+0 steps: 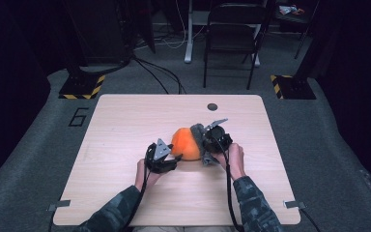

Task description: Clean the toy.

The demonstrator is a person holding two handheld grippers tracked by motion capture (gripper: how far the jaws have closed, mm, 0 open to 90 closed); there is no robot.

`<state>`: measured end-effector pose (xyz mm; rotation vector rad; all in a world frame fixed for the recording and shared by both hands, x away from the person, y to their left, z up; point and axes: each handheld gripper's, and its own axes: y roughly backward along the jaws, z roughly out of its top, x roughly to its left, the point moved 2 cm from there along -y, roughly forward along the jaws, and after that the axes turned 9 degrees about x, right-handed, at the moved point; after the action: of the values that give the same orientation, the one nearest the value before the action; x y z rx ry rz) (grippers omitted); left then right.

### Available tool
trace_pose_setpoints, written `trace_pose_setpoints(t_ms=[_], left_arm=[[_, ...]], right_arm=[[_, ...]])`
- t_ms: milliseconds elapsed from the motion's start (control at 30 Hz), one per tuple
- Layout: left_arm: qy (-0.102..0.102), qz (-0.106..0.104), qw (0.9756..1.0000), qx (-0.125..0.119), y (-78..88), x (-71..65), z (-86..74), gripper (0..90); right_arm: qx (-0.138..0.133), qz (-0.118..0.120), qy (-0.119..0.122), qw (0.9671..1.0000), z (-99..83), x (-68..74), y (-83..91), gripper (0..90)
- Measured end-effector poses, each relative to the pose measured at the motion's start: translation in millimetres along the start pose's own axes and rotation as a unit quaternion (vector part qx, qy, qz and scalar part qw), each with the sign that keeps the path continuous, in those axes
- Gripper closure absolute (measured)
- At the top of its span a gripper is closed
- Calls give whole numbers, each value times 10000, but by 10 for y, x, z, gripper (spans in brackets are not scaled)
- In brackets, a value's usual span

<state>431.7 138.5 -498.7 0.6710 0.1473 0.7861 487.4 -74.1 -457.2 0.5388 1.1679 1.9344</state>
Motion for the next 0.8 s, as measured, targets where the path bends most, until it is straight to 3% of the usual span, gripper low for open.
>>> trace_pose_setpoints(t_ms=[133, 267, 333, 367, 533, 633, 800], left_arm=[[29, 166, 9997, 148, -117, -50, -33, 451], [53, 232, 9997, 107, -132, -22, -42, 610], [75, 167, 9998, 22, -127, 3, -44, 736], [35, 128, 9999, -25, -129, 5, -43, 754], [-192, 47, 9997, -159, -57, 13, -2, 798], [-370, -7, 9990, -234, 5, -6, 37, 805], [-466, -150, 9983, -308, 70, -31, 93, 806]], right_arm=[[30, 25, 21, 10000, -4, 5, 7, 727], [12, -40, 72, 10000, -3, 29, 11, 728], [53, -67, 37, 10000, 8, 49, 24, 727], [56, -58, 89, 9999, 12, 39, 30, 727], [15, -184, 157, 9997, 36, 21, 144, 727], [-117, -130, 170, 9997, 77, 73, 269, 727], [-346, -136, 559, 9977, 170, 269, 457, 726]])
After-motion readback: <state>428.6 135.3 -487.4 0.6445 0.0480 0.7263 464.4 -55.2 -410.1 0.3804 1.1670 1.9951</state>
